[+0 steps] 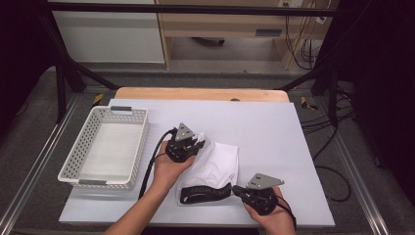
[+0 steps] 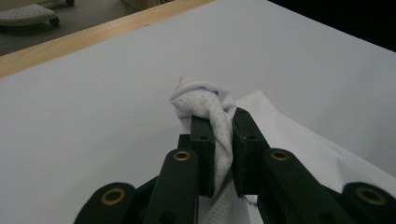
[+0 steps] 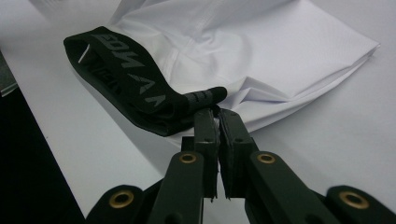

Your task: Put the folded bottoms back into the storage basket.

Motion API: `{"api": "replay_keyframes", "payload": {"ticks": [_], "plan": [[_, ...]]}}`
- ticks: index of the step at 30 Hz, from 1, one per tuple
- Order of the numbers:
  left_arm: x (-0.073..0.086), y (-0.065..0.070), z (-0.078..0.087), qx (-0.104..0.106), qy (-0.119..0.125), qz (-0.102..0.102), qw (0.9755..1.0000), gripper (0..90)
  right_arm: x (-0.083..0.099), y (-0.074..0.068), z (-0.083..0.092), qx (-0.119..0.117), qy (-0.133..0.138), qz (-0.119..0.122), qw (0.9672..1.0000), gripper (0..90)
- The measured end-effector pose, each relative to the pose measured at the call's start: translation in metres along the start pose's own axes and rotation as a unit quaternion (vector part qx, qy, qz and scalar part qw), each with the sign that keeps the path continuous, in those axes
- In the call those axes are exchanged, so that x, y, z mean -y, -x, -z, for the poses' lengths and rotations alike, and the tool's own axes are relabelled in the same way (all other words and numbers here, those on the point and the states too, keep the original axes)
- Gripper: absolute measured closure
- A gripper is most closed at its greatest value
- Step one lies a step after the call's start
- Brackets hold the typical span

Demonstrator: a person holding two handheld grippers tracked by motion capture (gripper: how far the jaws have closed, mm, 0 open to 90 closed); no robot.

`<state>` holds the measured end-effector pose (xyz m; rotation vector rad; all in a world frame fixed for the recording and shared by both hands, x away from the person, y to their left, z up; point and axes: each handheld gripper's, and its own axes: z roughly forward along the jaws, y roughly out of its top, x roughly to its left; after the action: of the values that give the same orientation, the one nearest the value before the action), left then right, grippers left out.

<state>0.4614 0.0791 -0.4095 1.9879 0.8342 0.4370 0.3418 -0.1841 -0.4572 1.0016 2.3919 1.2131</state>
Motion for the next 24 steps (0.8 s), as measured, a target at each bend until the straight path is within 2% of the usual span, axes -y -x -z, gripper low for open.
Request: {"api": "replay_keyframes", "payload": {"ticks": [5, 12, 21, 24], "plan": [[-0.001, 0.002, 0.002, -0.003, 0.003, -0.009, 1.0, 81.4, -0.003, -0.003, 0.002, -0.001, 0.003, 0.006, 1.0, 87.0], [-0.007, 0.007, 0.012, 0.0, 0.015, -0.012, 0.9998, 81.4, -0.008, -0.005, -0.001, -0.016, 0.0, 0.01, 0.9998, 87.0], [-0.015, 0.012, 0.017, 0.0, 0.008, -0.031, 0.9995, 81.4, -0.018, -0.006, -0.005, -0.025, -0.003, 0.016, 0.9996, 87.1], [-0.015, 0.012, 0.018, -0.002, 0.01, -0.03, 0.9995, 81.4, -0.019, -0.007, -0.005, -0.024, -0.005, 0.02, 0.9995, 87.2]]}}
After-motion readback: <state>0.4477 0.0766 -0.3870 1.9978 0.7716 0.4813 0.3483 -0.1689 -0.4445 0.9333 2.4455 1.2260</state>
